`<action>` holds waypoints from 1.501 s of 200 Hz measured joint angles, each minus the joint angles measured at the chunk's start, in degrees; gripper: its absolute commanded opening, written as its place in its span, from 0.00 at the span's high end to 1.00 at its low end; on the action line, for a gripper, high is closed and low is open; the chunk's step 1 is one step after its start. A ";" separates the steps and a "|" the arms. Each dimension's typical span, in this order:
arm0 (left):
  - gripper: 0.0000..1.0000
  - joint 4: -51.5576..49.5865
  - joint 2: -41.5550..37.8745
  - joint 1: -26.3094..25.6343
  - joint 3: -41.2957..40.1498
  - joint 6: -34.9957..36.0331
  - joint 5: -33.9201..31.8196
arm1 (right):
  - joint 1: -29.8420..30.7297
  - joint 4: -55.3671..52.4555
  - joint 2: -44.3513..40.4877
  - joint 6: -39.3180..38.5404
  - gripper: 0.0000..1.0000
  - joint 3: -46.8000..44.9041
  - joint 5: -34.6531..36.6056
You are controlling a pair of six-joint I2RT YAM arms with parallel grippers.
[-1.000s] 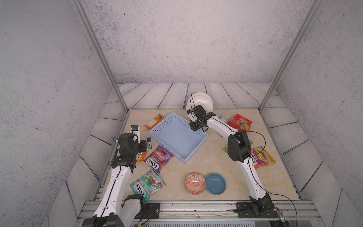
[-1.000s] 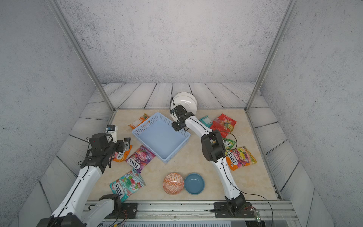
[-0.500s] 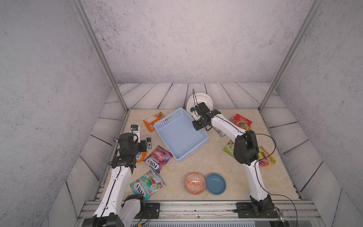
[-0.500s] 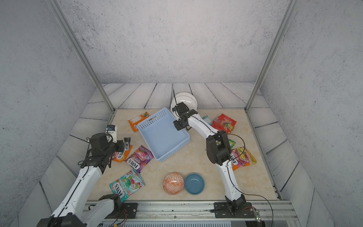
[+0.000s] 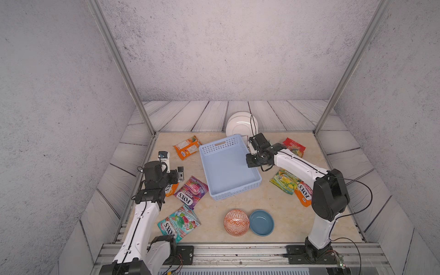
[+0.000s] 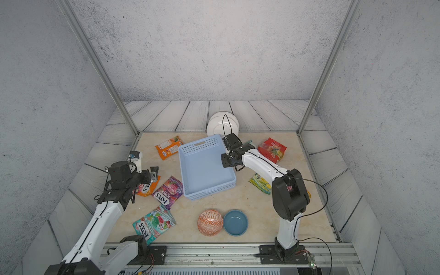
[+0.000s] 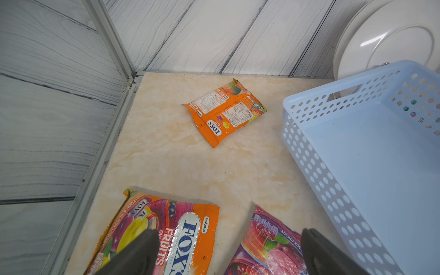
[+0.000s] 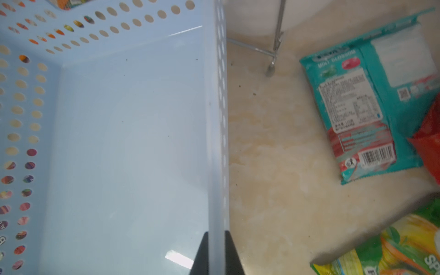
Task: Put the candies in the basket
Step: Place the basket at the center of the board.
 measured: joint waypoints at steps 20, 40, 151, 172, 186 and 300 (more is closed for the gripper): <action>0.01 -0.09 0.00 0.00 0.00 -0.02 -0.04 | 0.00 0.61 -2.84 3.37 1.00 -3.98 1.68; 0.01 0.00 0.00 0.00 0.00 -0.07 0.02 | 0.00 2.95 -6.16 6.19 1.00 -8.66 3.63; 0.01 -0.31 0.00 0.00 0.02 -0.07 -0.02 | -0.13 12.98 -9.25 9.29 1.00 -21.53 8.26; 0.01 -0.66 0.00 0.00 0.02 -0.07 -0.02 | -0.33 12.72 -9.25 9.29 1.00 -22.75 8.55; 0.01 -0.68 0.00 0.00 0.02 -0.07 0.07 | -0.42 14.60 -9.25 9.29 1.00 -23.45 8.72; 0.01 -0.87 0.04 0.00 0.02 0.07 0.00 | -0.68 18.03 -10.21 7.10 0.66 -28.59 8.76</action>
